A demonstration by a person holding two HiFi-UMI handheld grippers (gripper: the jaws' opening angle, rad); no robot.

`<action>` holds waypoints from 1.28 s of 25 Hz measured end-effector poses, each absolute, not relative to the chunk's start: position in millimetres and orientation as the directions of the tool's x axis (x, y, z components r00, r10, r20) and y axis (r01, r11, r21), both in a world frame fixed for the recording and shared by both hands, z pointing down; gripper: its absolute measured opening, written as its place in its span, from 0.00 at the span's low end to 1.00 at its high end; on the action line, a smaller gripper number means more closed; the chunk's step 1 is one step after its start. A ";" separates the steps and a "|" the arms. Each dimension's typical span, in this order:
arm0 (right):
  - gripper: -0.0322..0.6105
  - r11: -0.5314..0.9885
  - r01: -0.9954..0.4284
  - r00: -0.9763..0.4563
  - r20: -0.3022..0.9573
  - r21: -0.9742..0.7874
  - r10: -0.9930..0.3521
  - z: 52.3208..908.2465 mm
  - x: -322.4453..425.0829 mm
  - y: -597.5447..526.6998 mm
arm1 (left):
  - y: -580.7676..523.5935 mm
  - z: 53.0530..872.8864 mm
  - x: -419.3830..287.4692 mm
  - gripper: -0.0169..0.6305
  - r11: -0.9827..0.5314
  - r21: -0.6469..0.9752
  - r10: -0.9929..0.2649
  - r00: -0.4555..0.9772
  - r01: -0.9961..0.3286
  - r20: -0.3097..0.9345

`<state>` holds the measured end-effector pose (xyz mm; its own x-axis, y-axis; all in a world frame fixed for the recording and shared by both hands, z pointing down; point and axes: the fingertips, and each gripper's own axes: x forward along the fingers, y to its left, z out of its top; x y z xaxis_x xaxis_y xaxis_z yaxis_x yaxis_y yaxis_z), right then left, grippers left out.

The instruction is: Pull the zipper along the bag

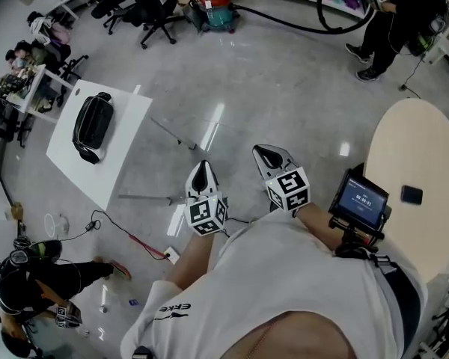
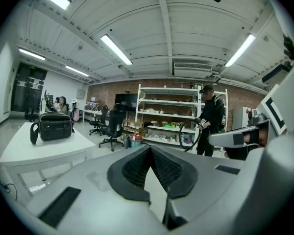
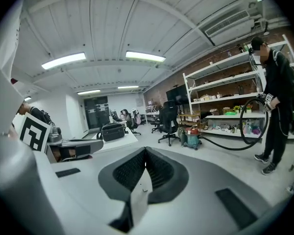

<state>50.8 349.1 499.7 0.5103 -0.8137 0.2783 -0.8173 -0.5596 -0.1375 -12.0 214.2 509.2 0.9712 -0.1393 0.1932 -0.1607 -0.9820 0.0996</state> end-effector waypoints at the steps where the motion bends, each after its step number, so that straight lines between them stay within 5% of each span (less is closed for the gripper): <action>1: 0.06 -0.542 -0.829 0.492 0.281 -0.137 -0.824 499.9 67.6 342.7 | 208.9 509.2 2.7 0.03 -0.979 0.100 -0.159 0.968 -0.181 0.196; 11: 0.06 -0.430 -0.893 0.387 0.265 -0.131 -0.883 491.1 119.0 314.5 | 187.6 500.4 41.5 0.03 -0.948 0.095 -0.285 0.942 -0.304 0.175; 17: 0.06 -0.336 -0.931 0.287 0.281 -0.145 -0.916 500.1 214.0 303.2 | 183.9 503.4 124.6 0.03 -0.912 0.089 -0.382 0.907 -0.401 0.181; 32: 0.06 -0.112 -0.978 0.055 0.304 -0.174 -0.951 511.4 212.9 196.8 | 108.5 510.1 98.2 0.03 -0.787 0.087 -0.586 0.784 -0.610 0.205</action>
